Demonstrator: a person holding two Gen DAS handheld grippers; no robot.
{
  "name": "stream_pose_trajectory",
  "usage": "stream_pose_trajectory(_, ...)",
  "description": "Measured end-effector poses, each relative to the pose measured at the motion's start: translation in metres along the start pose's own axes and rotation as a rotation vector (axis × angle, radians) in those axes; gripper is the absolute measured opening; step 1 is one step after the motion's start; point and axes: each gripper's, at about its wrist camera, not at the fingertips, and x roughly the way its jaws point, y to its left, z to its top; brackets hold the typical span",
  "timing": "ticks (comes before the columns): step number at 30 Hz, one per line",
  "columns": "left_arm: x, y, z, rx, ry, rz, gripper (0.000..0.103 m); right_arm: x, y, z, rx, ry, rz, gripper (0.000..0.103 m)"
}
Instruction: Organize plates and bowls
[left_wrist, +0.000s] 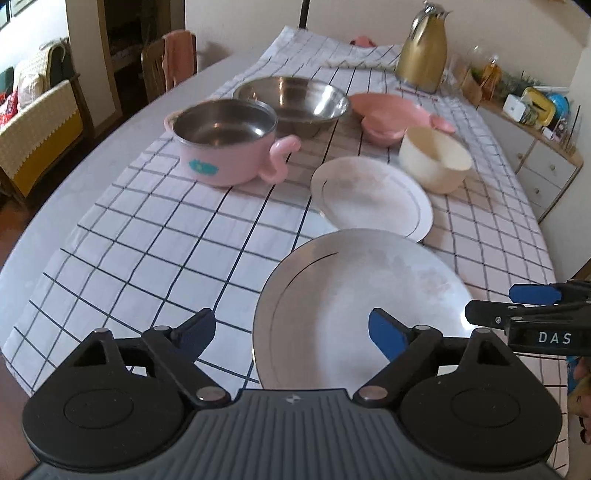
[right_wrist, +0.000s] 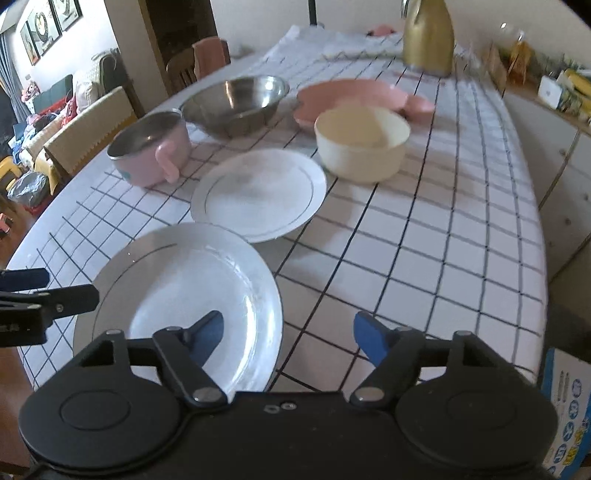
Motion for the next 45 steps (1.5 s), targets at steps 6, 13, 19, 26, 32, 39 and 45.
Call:
stream_pose_trajectory(6,0.021,0.017,0.0,-0.039,0.073,-0.007,0.066,0.016,0.001,0.001,0.01,0.049,0.026,0.058)
stream_pose_trajectory(13,0.029,0.023,-0.003,-0.042,0.123,-0.041,0.039,0.021,0.001,0.001,0.028,0.081,0.062,0.037)
stream_pose_trajectory(19,0.032,0.025,-0.004,-0.04,0.144,-0.049,0.032,0.025,0.002,0.001,0.031,0.087,0.061,0.027)
stream_pose_trajectory(26,0.037,0.029,-0.006,-0.045,0.168,-0.067,0.017,0.029,-0.006,-0.001,0.082,0.108,0.077,0.02)
stream_pose_trajectory(32,0.037,0.03,-0.005,-0.038,0.168,-0.071,0.015,0.028,-0.012,-0.003,0.127,0.122,0.08,0.01)
stream_pose_trajectory(39,0.024,0.029,-0.013,-0.016,0.175,-0.082,0.015,0.015,-0.009,-0.013,0.115,0.141,0.084,0.01)
stream_pose_trajectory(45,0.01,0.02,-0.026,0.015,0.195,-0.095,0.015,-0.008,-0.011,-0.03,0.108,0.156,0.096,0.01)
